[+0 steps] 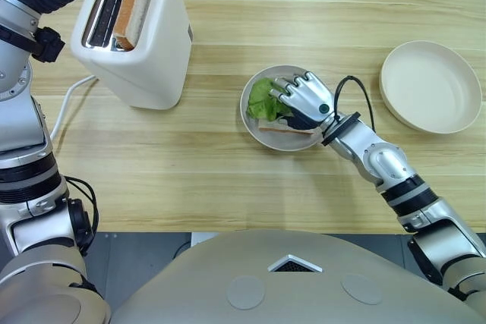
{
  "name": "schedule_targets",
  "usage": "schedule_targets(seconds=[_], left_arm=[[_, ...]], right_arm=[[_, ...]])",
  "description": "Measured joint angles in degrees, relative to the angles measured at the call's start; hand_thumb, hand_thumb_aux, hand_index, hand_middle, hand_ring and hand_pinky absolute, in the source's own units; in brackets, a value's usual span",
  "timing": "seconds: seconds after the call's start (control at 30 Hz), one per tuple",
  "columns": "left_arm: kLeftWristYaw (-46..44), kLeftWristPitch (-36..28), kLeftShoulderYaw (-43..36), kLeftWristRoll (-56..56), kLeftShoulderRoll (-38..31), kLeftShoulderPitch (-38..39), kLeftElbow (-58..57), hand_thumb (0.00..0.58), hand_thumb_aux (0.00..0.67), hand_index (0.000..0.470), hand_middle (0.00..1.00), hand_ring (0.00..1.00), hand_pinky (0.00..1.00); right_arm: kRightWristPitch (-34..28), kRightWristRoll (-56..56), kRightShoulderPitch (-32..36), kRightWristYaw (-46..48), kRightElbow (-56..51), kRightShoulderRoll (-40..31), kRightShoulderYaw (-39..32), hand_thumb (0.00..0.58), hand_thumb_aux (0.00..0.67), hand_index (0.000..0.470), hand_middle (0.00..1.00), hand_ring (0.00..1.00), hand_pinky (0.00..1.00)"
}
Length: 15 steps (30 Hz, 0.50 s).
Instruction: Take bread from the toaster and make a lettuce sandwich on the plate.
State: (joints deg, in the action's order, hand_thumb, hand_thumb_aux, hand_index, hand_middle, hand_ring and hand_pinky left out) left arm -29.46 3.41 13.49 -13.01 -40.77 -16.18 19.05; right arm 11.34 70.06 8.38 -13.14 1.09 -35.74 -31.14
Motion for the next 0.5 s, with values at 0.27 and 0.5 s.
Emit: schedule_targets(seconds=[0.27, 0.5], left_arm=[[3.84, -4.56, 0.38, -8.98, -1.28, 2.37, 5.61, 0.000, 0.000, 0.000, 0.00, 0.00, 0.00], [9.54, -10.11, -2.56, -21.78, -1.84, 4.48, -1.96, 0.000, 0.000, 0.000, 0.00, 0.00, 0.00]], right_arm=[[-1.37, 0.37, -2.82, 0.70, 11.11, -4.04, 7.53, 0.000, 0.000, 0.000, 0.00, 0.00, 0.00], [-2.42, -1.76, -8.18, -0.13, 19.39, -4.78, 16.75, 0.000, 0.000, 0.000, 0.00, 0.00, 0.00]])
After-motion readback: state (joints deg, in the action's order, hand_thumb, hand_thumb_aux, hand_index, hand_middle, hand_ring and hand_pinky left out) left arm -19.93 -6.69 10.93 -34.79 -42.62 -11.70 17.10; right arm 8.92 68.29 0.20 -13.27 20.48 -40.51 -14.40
